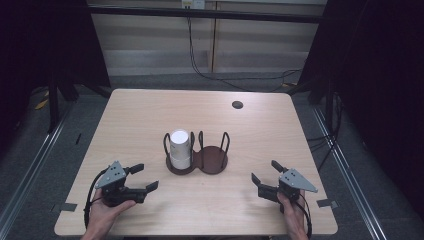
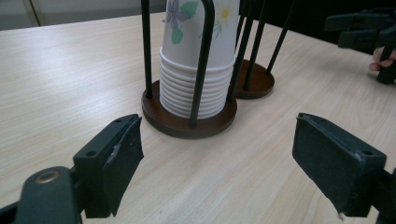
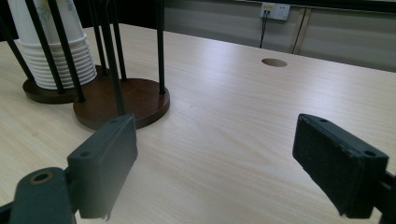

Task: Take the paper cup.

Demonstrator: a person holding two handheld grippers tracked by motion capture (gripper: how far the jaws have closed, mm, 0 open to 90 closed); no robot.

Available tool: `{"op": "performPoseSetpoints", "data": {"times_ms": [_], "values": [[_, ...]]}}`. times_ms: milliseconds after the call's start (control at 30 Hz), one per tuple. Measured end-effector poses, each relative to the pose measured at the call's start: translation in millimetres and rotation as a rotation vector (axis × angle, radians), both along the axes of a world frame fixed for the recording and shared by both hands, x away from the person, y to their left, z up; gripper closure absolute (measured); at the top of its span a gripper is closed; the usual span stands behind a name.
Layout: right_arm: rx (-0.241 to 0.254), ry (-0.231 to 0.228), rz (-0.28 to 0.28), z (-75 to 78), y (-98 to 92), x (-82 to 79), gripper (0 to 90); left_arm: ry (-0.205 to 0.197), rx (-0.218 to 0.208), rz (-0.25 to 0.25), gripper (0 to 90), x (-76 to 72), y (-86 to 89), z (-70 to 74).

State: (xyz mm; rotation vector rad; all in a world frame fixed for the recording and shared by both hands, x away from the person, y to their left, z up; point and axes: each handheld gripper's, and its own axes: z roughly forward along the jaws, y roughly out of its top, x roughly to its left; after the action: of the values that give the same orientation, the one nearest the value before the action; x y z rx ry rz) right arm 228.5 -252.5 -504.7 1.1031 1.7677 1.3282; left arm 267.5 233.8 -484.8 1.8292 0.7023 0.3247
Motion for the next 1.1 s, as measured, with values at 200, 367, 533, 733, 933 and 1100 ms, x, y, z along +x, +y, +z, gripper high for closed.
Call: {"op": "performPoseSetpoints", "data": {"times_ms": [200,367,533,733,933,1100], "values": [[0.005,-0.010,0.013,-0.1,1.0,-0.4,13.2,0.014,-0.013,0.000,16.2,1.1,-1.8,-0.5],[0.030,-0.025,0.015,-0.5,1.2,-0.5,13.3,0.004,-0.047,0.000,16.5,1.5,0.1,1.9],[0.039,-0.027,0.018,-0.7,0.6,-0.8,14.6,0.000,-0.052,-0.007,16.6,1.1,2.2,4.8],[0.042,-0.027,0.025,-0.6,-0.1,-0.8,18.1,0.049,-0.049,-0.051,20.1,3.4,-0.2,9.4],[0.044,-0.038,0.028,-0.9,-0.3,-1.4,17.4,0.030,-0.053,-0.051,20.2,4.2,-0.7,17.7],[0.038,-0.033,0.029,-0.7,0.5,-1.1,16.6,0.023,-0.010,-0.082,21.4,4.1,-3.6,27.4]]}}
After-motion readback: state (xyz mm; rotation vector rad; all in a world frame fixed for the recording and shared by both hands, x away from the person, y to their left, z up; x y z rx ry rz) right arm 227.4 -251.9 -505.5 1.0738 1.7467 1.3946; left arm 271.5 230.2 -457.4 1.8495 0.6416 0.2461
